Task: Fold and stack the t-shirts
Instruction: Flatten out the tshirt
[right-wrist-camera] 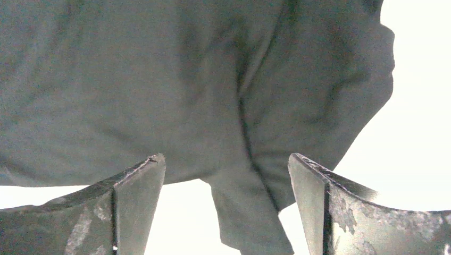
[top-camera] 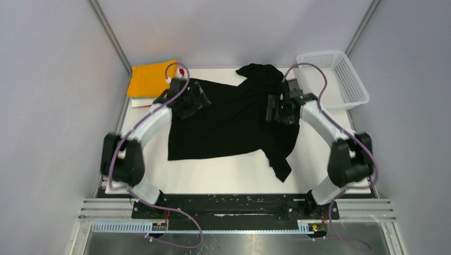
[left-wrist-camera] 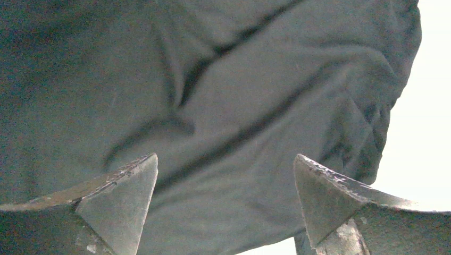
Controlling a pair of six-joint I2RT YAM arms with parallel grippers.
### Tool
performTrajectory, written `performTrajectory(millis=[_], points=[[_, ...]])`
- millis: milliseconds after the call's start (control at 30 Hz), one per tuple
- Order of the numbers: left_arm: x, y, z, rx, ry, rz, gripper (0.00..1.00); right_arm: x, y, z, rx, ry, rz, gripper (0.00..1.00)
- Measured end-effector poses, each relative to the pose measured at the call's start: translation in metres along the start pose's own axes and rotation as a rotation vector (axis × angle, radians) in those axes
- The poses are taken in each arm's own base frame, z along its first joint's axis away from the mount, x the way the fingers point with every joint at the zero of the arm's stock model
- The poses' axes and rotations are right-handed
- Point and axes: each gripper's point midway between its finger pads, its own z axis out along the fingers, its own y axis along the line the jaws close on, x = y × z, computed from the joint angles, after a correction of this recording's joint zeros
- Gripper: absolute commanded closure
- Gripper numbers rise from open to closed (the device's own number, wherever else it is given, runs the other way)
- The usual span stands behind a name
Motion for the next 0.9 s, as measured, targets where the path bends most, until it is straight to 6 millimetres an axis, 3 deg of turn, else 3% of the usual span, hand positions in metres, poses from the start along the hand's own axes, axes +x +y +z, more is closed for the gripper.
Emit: performTrajectory(millis=[67,133,233,300,433,600,900], points=[[0.009,0.018,-0.035,-0.008,-0.054,-0.003,0.01,0.038,0.004,-0.012,-0.001,0.025,-0.046,0.08],[0.026,0.048,-0.061,-0.039,-0.096,-0.024,0.01,0.078,-0.005,-0.012,0.019,0.084,-0.061,0.08],[0.058,0.094,-0.075,-0.118,-0.104,-0.061,0.01,0.134,-0.037,-0.007,0.100,0.197,-0.053,0.08],[0.081,0.120,-0.077,-0.176,-0.077,-0.078,0.01,0.156,-0.052,-0.006,0.140,0.249,-0.053,0.09],[0.107,0.150,-0.086,-0.245,-0.052,-0.096,0.01,0.161,-0.054,-0.005,0.145,0.257,-0.051,0.15],[0.101,0.151,-0.095,-0.243,-0.097,-0.101,0.01,0.165,-0.036,-0.002,0.040,0.262,-0.026,0.18],[0.100,0.154,-0.094,-0.258,-0.101,-0.101,0.01,0.189,0.008,-0.016,-0.165,0.300,-0.058,0.21]])
